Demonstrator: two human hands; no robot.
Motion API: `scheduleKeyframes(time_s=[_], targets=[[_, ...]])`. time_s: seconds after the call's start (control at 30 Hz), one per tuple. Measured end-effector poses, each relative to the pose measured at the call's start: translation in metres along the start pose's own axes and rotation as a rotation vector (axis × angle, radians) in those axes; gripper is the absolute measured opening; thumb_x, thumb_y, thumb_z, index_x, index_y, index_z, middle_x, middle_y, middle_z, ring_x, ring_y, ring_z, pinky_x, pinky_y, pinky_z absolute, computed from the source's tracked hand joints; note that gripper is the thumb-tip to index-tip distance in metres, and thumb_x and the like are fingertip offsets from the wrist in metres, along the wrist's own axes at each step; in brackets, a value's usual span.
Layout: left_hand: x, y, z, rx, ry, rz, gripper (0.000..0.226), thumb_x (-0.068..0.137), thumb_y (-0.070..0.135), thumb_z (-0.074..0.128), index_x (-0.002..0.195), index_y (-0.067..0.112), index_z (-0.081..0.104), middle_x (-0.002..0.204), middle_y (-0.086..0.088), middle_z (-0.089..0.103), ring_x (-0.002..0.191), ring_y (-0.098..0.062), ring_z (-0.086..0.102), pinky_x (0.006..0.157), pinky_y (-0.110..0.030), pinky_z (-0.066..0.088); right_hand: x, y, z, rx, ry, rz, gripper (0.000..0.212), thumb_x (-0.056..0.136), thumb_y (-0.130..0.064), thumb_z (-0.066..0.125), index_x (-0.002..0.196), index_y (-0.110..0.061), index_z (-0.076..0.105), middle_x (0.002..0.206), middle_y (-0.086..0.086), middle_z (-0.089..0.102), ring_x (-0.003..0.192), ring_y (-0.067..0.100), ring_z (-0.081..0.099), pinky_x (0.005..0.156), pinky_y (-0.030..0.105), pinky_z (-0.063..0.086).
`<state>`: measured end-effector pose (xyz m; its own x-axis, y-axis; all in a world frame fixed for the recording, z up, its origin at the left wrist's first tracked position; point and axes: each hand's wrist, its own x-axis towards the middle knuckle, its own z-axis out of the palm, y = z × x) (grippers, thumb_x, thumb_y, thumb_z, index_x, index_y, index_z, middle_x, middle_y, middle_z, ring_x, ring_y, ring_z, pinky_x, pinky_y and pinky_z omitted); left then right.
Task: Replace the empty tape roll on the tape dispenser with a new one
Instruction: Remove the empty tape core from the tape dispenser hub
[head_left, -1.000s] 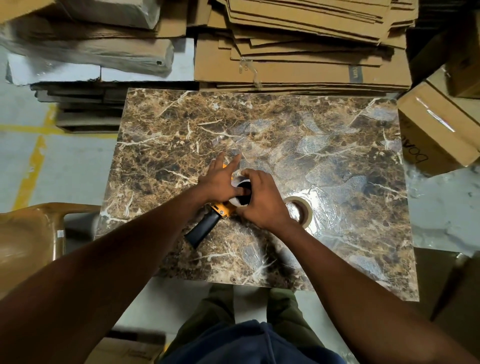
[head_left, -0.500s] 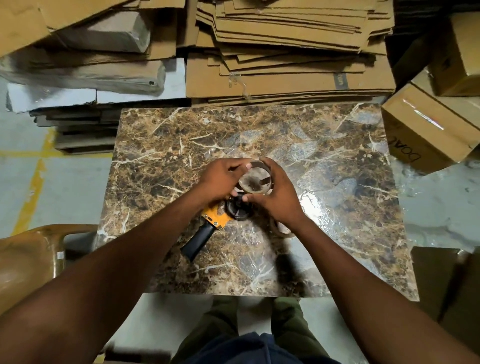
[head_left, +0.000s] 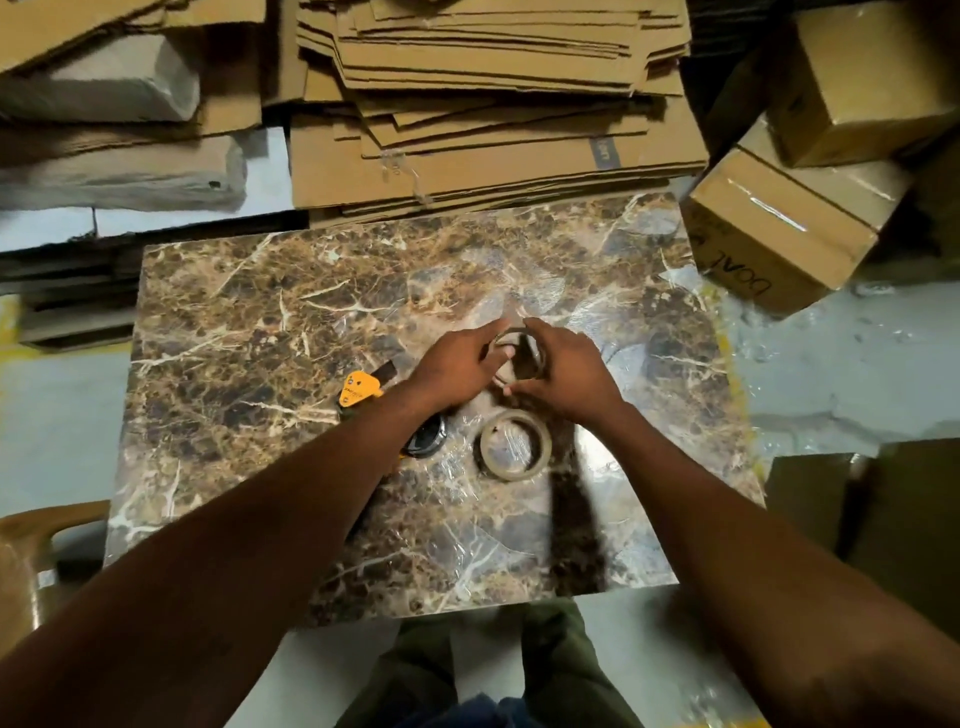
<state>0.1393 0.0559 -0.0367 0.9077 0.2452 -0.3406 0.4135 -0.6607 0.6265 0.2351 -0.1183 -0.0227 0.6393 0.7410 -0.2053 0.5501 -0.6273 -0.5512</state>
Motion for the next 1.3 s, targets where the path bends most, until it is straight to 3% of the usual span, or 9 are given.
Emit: scheduleKeyframes(time_s=[0.1,0.2,0.33,0.63,0.73,0.83,0.93,1.13,1.3], targets=[[0.007,-0.019,0.011,0.277,-0.172,0.037,0.081,0.098,0.07,0.048,0.166,0.039,0.016,0.172,-0.003,0.028,0.155,-0.03,0.031,0.123,-0.05,0.031,0.0,0.016,0.012,-0.084,-0.069,0.019,0.093,0.071,-0.058,0.085,0.148,-0.023,0.047,0.14,0.005,0.064,0.13,0.03,0.056,0.108,0.049,0.038],[0.009,-0.028,0.009,0.453,-0.241,0.049,0.093,0.09,0.087,0.037,0.164,0.048,-0.004,0.176,-0.001,0.004,0.161,-0.033,0.011,0.124,-0.069,0.015,0.005,0.024,0.02,-0.127,-0.096,0.015,0.099,0.075,-0.066,0.078,0.155,-0.022,0.041,0.157,0.007,0.051,0.144,0.032,0.044,0.116,0.054,0.032],[0.012,-0.027,0.003,0.538,-0.262,0.089,0.099,0.084,0.093,0.031,0.164,0.046,-0.007,0.176,-0.002,-0.003,0.162,-0.033,0.004,0.124,-0.07,0.009,0.007,0.032,0.024,-0.157,-0.155,0.014,0.112,0.076,-0.08,0.067,0.164,-0.026,0.026,0.173,0.008,0.024,0.157,0.034,0.024,0.124,0.057,0.017],[0.006,-0.02,0.002,0.603,-0.231,0.107,0.098,0.089,0.088,0.03,0.163,0.042,-0.014,0.176,-0.007,-0.004,0.162,-0.035,0.008,0.126,-0.066,0.013,0.003,0.036,0.027,-0.128,-0.146,0.026,0.118,0.075,-0.084,0.065,0.166,-0.029,0.016,0.173,0.011,0.02,0.158,0.034,0.021,0.125,0.057,0.019],[-0.018,-0.003,0.003,0.435,-0.02,0.14,0.099,0.095,0.069,0.055,0.165,0.039,-0.008,0.175,-0.013,0.009,0.15,-0.039,0.037,0.115,-0.056,0.042,-0.012,0.032,0.029,-0.04,-0.061,0.098,0.122,0.077,-0.087,0.06,0.167,-0.023,0.007,0.173,0.011,0.023,0.157,0.032,0.026,0.125,0.058,0.024],[-0.055,0.007,0.011,0.326,0.074,0.304,0.077,0.099,0.047,0.063,0.164,0.024,0.028,0.152,-0.014,0.049,0.124,-0.029,0.06,0.099,-0.044,0.055,-0.051,0.025,0.028,0.118,0.014,0.077,0.108,0.083,-0.085,0.057,0.165,-0.03,0.014,0.162,0.005,0.046,0.144,0.029,0.047,0.12,0.056,0.035],[-0.08,-0.009,0.028,0.417,-0.024,0.43,0.049,0.101,0.04,0.061,0.143,0.016,0.059,0.126,-0.008,0.068,0.112,-0.026,0.064,0.097,-0.041,0.052,-0.097,0.019,0.031,0.179,-0.073,0.027,0.102,0.081,-0.073,0.069,0.163,-0.029,0.027,0.155,0.005,0.053,0.136,0.028,0.052,0.118,0.05,0.039],[-0.091,-0.02,0.042,0.423,0.078,0.19,0.051,0.099,0.056,0.056,0.14,0.026,0.061,0.099,-0.002,0.075,0.097,-0.026,0.067,0.099,-0.041,0.045,-0.124,0.019,0.055,0.145,-0.084,0.071,0.098,0.075,-0.05,0.088,0.156,-0.027,0.038,0.142,0.004,0.064,0.125,0.026,0.058,0.11,0.047,0.046],[-0.097,-0.019,0.048,0.386,0.107,0.159,0.059,0.095,0.054,0.059,0.146,0.024,0.061,0.129,-0.016,0.071,0.127,-0.028,0.062,0.126,-0.047,0.021,-0.115,0.012,0.055,-0.003,-0.028,0.086,0.099,0.073,-0.058,0.084,0.155,-0.02,0.043,0.144,0.006,0.062,0.137,0.028,0.051,0.122,0.052,0.027]])
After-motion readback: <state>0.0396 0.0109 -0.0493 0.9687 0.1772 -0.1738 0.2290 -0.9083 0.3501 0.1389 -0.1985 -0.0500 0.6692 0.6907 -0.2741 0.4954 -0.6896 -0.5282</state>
